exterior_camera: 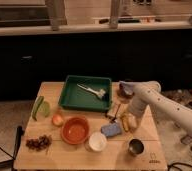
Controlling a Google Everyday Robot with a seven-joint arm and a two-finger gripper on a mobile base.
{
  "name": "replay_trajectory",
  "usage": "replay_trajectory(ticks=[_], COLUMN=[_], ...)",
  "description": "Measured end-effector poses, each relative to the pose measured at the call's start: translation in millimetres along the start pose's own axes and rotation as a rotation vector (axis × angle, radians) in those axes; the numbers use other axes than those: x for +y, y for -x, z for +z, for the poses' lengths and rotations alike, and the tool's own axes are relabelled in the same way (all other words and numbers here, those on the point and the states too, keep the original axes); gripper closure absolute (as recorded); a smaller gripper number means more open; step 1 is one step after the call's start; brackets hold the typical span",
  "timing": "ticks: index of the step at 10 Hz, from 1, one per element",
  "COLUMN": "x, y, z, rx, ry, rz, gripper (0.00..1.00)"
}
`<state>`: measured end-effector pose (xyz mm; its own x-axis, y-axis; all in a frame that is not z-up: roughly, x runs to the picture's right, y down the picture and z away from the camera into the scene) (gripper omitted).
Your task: Place banana in red bowl
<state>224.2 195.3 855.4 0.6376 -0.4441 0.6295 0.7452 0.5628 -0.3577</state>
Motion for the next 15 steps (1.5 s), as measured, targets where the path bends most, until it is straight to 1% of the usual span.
replay_trajectory(ticks=[3, 5, 7, 8, 11, 13, 15], x=[-0.2, 0.0, 0.4, -1.7, -10.1, -16.6, -27.8], y=[-1.4, -2.4, -2.2, -1.3, 5.3, 10.9, 19.3], z=[5.1, 6.8, 1.4, -8.4, -48.1, -63.6, -75.7], rx=[-0.035, -0.049, -0.051, -0.043, -0.011, 0.0, 0.0], ry=[-0.022, -0.035, -0.046, -0.054, -0.082, -0.097, -0.12], rz=[0.0, -0.001, -0.005, -0.012, -0.052, -0.085, -0.127], gripper=[0.81, 0.99, 1.0, 1.0, 1.0, 1.0, 1.0])
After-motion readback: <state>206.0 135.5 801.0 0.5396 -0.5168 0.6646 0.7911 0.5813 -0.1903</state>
